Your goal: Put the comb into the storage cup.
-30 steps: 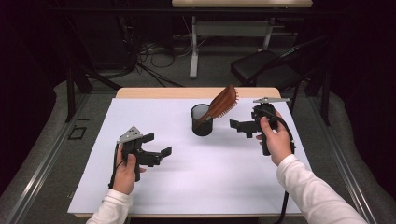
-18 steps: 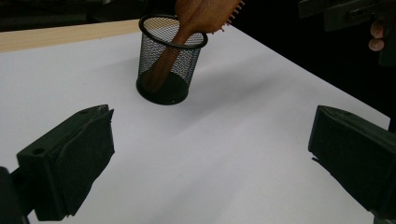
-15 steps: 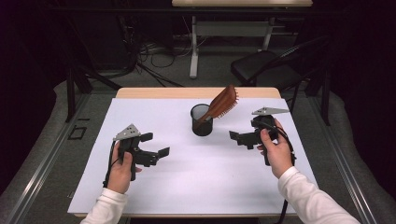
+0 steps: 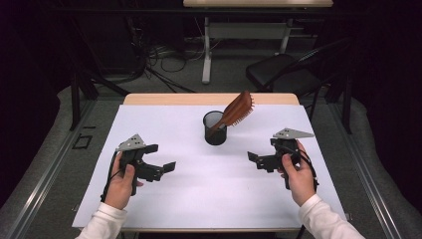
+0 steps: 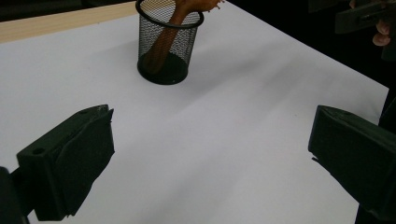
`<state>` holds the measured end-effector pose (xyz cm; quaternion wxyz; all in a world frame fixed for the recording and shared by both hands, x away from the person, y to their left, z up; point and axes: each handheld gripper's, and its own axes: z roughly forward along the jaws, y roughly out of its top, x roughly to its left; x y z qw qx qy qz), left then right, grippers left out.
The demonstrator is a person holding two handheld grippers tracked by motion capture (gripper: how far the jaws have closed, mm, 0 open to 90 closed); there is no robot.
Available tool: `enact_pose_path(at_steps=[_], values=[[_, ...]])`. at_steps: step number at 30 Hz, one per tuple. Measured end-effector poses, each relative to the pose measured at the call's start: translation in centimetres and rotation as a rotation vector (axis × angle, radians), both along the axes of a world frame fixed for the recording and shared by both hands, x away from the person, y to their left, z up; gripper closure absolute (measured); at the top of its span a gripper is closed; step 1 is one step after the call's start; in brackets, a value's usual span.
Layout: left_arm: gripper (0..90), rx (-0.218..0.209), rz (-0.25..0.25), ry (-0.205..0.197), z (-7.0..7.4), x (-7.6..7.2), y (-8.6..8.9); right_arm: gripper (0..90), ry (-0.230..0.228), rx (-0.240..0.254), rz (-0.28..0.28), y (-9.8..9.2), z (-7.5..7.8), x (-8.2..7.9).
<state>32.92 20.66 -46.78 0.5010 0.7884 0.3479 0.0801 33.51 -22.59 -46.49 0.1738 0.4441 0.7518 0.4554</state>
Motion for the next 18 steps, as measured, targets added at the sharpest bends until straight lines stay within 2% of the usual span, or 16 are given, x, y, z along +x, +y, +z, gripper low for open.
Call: enact_pose_path(at_steps=[6, 14, 18], values=[[0.4, -0.004, 0.016, 0.005, -0.4, -0.4, 1.3, 0.0, -0.015, -0.018, 0.001, -0.7, -1.2, -1.5], [0.4, -0.014, 0.052, 0.013, -1.3, -0.9, 3.1, 0.0, 0.005, 0.02, -0.021, -1.7, -3.0, -2.9], [0.4, -0.019, 0.068, 0.019, -1.9, -1.1, 3.8, 0.0, 0.005, 0.021, -0.037, -2.2, -3.9, -3.3]])
